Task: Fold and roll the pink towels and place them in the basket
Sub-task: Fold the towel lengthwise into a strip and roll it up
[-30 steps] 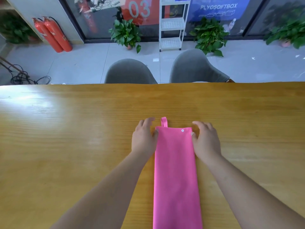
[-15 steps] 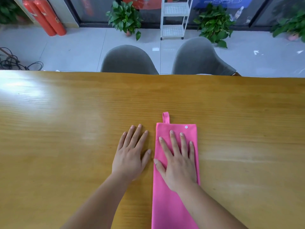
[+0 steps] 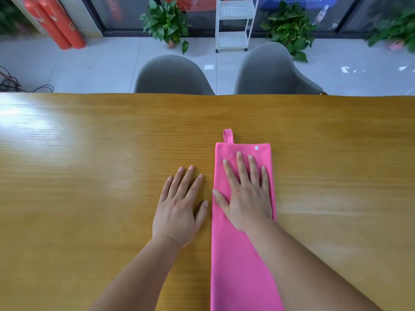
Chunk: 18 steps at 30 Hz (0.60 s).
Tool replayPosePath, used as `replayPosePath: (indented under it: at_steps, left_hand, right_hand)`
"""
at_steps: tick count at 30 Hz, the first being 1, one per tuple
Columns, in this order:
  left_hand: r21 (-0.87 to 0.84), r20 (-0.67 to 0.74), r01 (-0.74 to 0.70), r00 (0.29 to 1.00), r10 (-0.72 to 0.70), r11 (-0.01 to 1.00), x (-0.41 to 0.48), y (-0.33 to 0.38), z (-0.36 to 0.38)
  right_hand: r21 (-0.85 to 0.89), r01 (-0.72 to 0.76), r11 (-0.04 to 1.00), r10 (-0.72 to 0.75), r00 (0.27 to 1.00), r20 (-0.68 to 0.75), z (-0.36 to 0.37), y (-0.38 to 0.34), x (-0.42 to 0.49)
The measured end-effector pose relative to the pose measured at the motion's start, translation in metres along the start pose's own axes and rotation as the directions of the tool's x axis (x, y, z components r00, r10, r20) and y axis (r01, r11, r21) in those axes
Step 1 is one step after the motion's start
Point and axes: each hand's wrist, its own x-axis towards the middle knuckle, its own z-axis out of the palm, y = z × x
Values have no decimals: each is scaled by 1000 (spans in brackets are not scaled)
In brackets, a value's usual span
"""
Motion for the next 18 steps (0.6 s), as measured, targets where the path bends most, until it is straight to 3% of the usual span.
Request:
replayPosePath:
  at_steps: [5,9,12,18]
  left_hand:
    - [18,-4,1,1000,-1,1000,-1,0,3]
    - [18,-1,0,1000,0,1000,-2,1,2]
    - [0,-4,-1,1000,1,1000,-2,3,1]
    - [-14,-16,-3,1000,3,1000,-2,1,0]
  right_hand:
    - [4,-12,1000,12,1000,14,-3,1,24]
    - [77,-50,996,52,998,-25,-4,-12,-38]
    - [50,-58,997,56,998,27,8,-14,-85]
    - [30,-67,997,66,998,10,8,-15,-52]
